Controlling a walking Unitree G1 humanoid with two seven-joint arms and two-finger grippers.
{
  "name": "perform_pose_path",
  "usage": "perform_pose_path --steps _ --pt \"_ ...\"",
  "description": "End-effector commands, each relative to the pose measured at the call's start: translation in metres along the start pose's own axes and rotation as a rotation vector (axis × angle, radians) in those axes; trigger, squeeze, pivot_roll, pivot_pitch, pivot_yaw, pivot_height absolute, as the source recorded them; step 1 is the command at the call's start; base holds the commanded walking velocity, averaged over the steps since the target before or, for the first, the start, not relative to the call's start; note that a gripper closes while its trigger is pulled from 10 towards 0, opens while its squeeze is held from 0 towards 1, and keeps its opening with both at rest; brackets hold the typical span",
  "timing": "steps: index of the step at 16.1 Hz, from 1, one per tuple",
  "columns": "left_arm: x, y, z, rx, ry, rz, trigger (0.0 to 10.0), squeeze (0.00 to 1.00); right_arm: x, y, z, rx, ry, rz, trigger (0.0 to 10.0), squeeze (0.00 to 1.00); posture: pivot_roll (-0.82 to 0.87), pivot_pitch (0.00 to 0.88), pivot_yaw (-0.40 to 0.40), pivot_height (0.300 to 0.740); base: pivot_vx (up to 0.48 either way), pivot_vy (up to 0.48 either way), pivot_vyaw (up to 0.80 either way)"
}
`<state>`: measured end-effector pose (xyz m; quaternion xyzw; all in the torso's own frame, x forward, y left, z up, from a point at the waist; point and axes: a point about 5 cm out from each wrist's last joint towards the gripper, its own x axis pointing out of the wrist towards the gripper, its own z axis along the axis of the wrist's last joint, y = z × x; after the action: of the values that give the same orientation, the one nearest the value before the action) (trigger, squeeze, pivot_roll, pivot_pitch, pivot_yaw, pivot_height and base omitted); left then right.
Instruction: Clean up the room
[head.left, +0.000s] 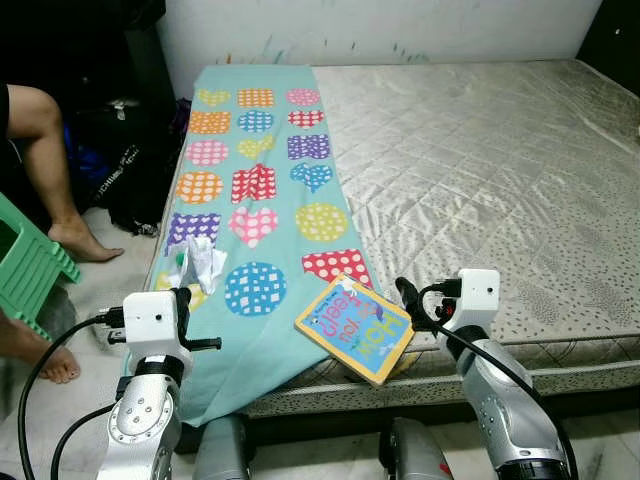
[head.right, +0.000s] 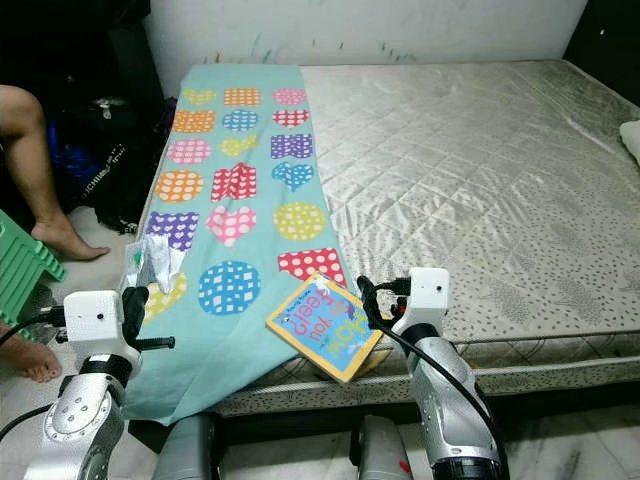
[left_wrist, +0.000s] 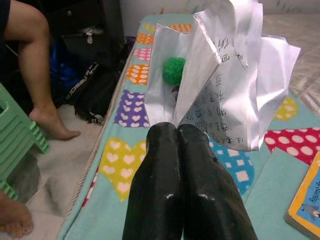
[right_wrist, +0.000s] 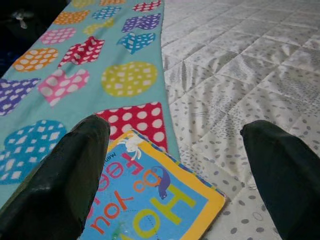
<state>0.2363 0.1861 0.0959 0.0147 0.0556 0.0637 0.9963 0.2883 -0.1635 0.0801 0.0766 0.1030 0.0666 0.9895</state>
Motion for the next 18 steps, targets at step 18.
perform_pose_path --steps 18 --pt "0.007 -0.006 -0.005 -0.04 0.041 0.0 0.0 0.0 0.005 0.0 0.013 -0.018 -0.066 -0.057 10.0 0.0 -0.12 0.0 0.005 0.603 0.0 0.0 0.03"
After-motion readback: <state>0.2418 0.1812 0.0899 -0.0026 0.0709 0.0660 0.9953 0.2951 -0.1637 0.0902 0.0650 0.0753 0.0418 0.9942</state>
